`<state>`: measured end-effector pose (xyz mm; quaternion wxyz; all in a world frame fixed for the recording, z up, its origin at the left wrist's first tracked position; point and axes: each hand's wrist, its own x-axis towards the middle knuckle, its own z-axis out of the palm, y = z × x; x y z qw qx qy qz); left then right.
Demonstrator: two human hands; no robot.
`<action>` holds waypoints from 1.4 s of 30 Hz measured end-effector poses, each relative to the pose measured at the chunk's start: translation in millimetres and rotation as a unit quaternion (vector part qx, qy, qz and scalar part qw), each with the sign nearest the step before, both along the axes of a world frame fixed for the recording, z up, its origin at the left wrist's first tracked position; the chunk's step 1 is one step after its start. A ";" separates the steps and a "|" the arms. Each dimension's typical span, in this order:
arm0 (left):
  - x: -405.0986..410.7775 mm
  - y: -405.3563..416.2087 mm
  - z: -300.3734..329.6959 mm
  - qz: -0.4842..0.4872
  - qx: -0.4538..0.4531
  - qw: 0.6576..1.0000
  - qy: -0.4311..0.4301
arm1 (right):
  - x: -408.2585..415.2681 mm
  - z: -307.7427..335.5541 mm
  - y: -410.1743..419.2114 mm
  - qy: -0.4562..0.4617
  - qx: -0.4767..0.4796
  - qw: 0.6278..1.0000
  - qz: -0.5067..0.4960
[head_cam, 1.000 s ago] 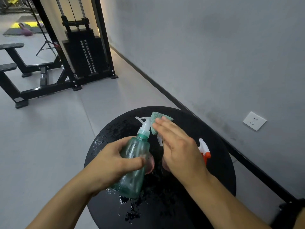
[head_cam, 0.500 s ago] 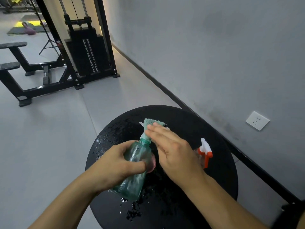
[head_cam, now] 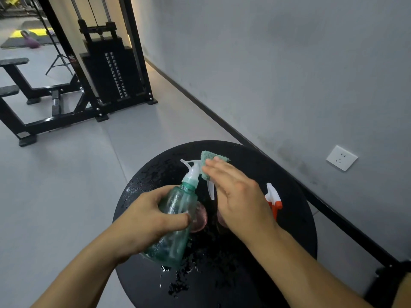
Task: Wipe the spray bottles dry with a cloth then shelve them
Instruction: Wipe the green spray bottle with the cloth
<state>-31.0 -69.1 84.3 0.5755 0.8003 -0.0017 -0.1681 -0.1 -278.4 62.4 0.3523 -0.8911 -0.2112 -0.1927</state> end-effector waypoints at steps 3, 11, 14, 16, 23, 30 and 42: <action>-0.4 -2.0 -1.8 0.001 0.000 1.000 0.002 | -8.5 -1.1 7.1 -0.002 -0.024 0.999 0.042; -0.4 -1.0 0.6 0.007 -0.004 1.000 -0.004 | -4.5 -0.2 2.8 0.003 -0.004 1.000 0.009; -1.2 -2.6 -0.7 0.008 -0.004 1.000 -0.003 | -8.0 -1.4 6.2 -0.002 -0.021 1.000 0.020; -0.2 -2.5 0.3 0.007 -0.004 1.000 -0.008 | -4.6 0.1 3.3 -0.009 -0.004 1.000 -0.003; -1.4 -1.6 0.1 0.025 -0.018 0.999 -0.014 | -10.9 -3.1 9.1 0.005 -0.022 1.000 0.003; 0.2 0.6 2.2 0.032 -0.039 0.999 -0.009 | -7.4 1.1 5.3 -0.002 -0.004 1.000 -0.018; 0.0 0.6 0.1 0.065 -0.049 0.997 -0.009 | -10.3 -4.8 10.0 0.005 -0.017 1.000 0.007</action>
